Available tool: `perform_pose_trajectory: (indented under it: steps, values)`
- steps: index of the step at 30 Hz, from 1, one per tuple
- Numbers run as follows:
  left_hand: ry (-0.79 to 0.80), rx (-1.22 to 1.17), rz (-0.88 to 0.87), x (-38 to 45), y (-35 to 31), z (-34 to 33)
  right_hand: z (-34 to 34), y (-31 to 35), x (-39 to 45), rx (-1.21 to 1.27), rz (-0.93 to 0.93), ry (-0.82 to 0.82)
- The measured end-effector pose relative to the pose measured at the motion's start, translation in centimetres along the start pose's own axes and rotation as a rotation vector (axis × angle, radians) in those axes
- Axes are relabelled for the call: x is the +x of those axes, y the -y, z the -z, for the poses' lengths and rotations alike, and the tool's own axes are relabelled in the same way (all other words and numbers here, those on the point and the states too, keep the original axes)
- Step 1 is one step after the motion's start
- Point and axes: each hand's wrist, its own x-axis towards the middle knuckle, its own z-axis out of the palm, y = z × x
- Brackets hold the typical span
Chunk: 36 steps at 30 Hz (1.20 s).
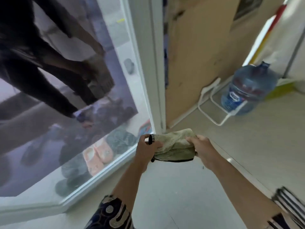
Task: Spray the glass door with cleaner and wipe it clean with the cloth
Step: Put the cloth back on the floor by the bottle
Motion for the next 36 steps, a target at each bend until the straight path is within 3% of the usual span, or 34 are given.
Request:
perform_pose_trajectory:
  steps: [7,15,27,31,36]
  values:
    - [0.012,0.150,0.025,5.0,10.3,-15.1,11.8,-11.5,4.5,0.008,-0.100,-0.123]
    - [0.118,0.335,0.027,13.6,21.6,-27.0,19.2,-24.4,12.6,0.075,-0.224,-0.336]
    - [0.264,0.595,-0.101,24.2,35.1,-36.9,23.3,-39.0,23.8,0.181,-0.345,-0.495]
    - [0.302,0.640,-0.074,26.0,37.4,-38.5,23.9,-41.8,25.8,0.178,-0.381,-0.503]
    - [0.233,0.763,-0.068,26.4,37.2,-37.4,24.4,-42.3,25.7,0.070,-0.460,-0.501]
